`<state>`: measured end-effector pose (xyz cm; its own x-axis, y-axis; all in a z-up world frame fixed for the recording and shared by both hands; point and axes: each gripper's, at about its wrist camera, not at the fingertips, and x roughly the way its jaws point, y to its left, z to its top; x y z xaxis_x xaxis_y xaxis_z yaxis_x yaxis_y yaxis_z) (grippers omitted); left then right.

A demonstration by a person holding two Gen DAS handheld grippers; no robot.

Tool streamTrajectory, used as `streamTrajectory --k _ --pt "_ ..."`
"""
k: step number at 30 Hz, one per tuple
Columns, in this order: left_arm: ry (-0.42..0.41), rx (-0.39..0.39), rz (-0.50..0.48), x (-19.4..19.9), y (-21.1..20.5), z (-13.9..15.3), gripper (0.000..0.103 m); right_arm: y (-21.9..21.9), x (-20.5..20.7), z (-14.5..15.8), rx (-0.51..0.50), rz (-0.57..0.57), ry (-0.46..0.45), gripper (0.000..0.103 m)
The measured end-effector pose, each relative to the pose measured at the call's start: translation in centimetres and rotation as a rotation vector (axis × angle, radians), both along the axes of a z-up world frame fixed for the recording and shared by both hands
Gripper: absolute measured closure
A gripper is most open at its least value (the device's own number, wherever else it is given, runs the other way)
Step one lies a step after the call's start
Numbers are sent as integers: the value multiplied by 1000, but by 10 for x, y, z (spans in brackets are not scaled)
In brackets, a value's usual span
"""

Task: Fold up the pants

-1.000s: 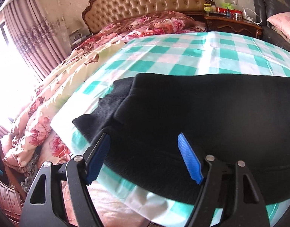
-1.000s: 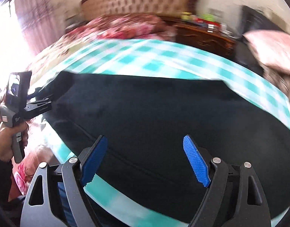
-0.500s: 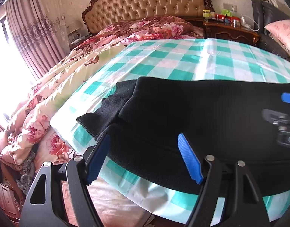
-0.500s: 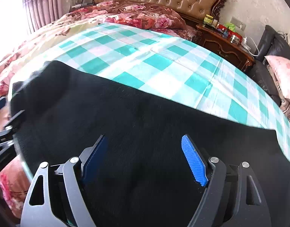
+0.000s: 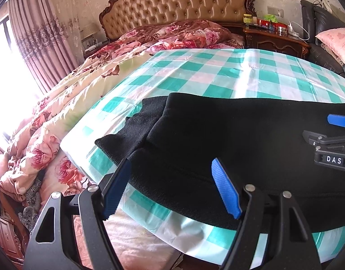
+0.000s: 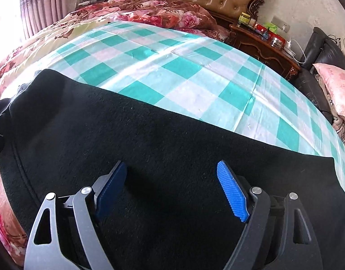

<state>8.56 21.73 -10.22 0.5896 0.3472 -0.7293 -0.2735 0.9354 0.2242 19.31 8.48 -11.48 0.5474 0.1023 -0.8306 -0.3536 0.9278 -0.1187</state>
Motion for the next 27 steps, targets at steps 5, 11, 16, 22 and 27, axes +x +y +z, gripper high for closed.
streamTrajectory --k 5,11,16,22,27 --pt "9 -8 -2 0 1 -2 29 1 6 1 -11 -13 -7 23" --pt "15 -16 -4 0 2 -4 29 -4 16 8 -44 -92 -67 23" --pt "20 -22 -10 1 2 -5 29 -18 33 4 -104 -167 -82 18" --pt "-32 -268 -139 14 24 -2 31 -51 25 39 42 -193 -133 18" --pt "-61 -283 -315 59 21 5 47 -111 2 52 166 -275 -94 21"
